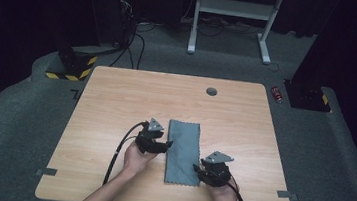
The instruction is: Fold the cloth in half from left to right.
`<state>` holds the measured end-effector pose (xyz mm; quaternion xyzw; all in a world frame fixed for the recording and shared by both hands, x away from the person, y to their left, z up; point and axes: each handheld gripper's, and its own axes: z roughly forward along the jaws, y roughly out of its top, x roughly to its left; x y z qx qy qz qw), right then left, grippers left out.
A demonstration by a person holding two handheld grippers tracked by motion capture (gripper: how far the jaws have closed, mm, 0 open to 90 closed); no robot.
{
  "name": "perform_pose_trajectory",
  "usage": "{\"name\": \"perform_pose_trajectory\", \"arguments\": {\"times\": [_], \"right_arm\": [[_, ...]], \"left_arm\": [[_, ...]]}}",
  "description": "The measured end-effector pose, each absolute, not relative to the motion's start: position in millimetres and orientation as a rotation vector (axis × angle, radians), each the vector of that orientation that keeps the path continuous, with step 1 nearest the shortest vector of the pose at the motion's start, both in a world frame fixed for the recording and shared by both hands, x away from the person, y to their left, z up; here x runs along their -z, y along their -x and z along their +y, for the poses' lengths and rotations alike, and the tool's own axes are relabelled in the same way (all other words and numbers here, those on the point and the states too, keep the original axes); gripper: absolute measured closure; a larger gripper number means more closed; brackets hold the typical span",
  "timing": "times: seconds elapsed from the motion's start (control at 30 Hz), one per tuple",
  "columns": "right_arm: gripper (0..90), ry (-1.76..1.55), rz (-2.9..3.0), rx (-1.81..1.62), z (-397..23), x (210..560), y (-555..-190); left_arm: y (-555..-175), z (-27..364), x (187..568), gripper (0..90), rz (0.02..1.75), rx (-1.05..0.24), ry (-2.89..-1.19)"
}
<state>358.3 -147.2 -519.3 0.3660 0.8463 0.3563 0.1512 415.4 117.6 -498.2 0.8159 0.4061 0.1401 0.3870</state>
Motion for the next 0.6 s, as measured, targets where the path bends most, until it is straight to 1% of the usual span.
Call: {"name": "perform_pose_trajectory", "arguments": {"times": [0.03,0.17,0.3,0.5,0.6], "right_arm": [[59.4,-1.047,2.429,-1.023,-147,519,-358],[59.4,-1.033,2.430,-1.028,-148,520,-359],[59.3,-1.035,2.417,-1.048,-149,522,-357],[59.2,-1.027,2.402,-1.060,-150,523,-355],[59.2,-1.025,2.403,-1.060,-150,523,-356]], "left_arm": [[-405,119,501,43.6,1.016,-0.374,-2.093],[-388,120,508,43.3,1.027,-0.361,-2.105],[-380,120,512,43.3,1.042,-0.353,-2.100],[-370,113,512,43.1,0.996,-0.446,-2.189],[-369,113,516,43.6,0.999,-0.441,-2.196]]}}
